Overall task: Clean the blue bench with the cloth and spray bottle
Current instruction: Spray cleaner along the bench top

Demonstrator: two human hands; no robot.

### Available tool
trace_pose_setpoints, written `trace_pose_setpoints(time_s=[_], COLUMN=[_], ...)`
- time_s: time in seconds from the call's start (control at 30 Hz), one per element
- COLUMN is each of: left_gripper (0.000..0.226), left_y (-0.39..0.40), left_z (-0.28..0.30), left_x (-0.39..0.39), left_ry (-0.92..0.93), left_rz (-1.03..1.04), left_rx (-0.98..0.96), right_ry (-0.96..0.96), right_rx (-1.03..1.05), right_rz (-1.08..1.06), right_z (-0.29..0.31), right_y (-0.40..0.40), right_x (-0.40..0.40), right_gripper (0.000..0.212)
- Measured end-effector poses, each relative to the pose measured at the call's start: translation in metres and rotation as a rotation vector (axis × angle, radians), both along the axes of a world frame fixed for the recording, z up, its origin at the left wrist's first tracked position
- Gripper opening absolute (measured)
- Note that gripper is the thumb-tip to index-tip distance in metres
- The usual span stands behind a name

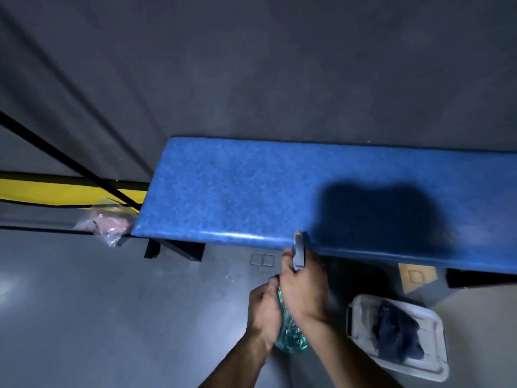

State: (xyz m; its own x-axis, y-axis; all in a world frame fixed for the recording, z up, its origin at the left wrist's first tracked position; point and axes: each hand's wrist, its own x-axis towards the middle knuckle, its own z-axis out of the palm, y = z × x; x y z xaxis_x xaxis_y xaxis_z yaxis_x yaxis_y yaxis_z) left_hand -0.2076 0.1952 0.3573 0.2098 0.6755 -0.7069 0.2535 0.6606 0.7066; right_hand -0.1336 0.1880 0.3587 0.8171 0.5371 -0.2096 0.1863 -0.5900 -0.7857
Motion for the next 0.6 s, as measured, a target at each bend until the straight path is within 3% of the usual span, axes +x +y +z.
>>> trace_pose_setpoints(time_s=[0.17,0.6], left_gripper=[0.034,0.052], left_y=[-0.035,-0.096], left_z=[0.000,-0.012], left_x=[0.028,0.118], left_ry=[-0.016,0.034], left_rz=[0.003,-0.018], left_rx=[-0.043,-0.024], right_ry=[0.081,0.121], right_rx=[-0.109,-0.117], right_rz=[0.012,-0.024], right_z=[0.005,0.001], right_y=[-0.031,-0.092], right_x=[0.031,0.123], right_gripper=[0.043,0.048])
